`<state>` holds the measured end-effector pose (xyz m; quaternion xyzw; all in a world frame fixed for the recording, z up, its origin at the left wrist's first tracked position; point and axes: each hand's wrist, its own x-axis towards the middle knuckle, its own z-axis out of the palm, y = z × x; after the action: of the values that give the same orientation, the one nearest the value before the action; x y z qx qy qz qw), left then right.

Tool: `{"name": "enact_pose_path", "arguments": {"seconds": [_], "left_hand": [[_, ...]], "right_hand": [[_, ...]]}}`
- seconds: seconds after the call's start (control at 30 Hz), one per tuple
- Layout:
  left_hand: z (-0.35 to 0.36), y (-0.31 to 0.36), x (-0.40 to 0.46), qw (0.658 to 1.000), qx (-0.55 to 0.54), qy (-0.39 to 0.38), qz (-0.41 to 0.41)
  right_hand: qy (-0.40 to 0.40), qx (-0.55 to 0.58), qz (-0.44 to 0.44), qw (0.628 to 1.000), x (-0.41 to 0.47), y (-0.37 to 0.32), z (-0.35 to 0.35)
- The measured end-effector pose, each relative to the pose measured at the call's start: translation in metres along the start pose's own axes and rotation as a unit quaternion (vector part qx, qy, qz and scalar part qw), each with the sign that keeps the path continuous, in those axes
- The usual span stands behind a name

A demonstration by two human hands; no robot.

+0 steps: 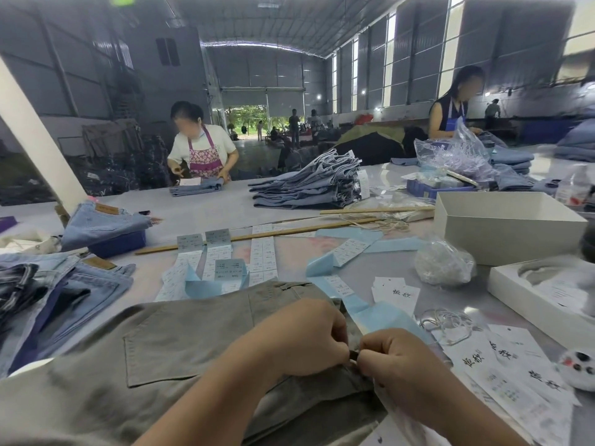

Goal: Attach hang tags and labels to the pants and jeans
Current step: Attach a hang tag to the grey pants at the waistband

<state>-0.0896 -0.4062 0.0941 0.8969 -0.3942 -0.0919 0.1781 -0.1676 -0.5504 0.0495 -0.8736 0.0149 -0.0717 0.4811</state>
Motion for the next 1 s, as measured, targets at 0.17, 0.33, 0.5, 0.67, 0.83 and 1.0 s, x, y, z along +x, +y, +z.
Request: {"name": "enact_pose_path", "arguments": {"seconds": [0.17, 0.33, 0.5, 0.67, 0.83, 1.0], "left_hand": [[0.008, -0.011, -0.001, 0.992, -0.112, 0.047, -0.014], [0.009, -0.020, -0.004, 0.962, -0.266, 0.062, -0.003], [0.010, -0.028, -0.008, 0.922, -0.381, 0.077, -0.005], [0.019, -0.029, -0.008, 0.938, -0.322, 0.131, -0.013], [0.020, -0.028, -0.009, 0.949, -0.283, 0.135, -0.017], [0.019, -0.027, -0.011, 0.957, -0.268, 0.111, -0.012]], "right_hand": [[0.057, -0.037, -0.018, 0.997, -0.002, 0.002, 0.008], [0.132, -0.085, -0.049, 0.986, -0.002, -0.003, 0.018], [0.207, -0.136, -0.067, 0.967, -0.003, -0.005, 0.032], [0.248, -0.136, -0.083, 0.955, -0.003, -0.003, 0.039], [0.245, -0.130, -0.084, 0.957, -0.003, 0.000, 0.041], [0.228, -0.125, -0.074, 0.963, -0.007, 0.004, 0.042]]}}
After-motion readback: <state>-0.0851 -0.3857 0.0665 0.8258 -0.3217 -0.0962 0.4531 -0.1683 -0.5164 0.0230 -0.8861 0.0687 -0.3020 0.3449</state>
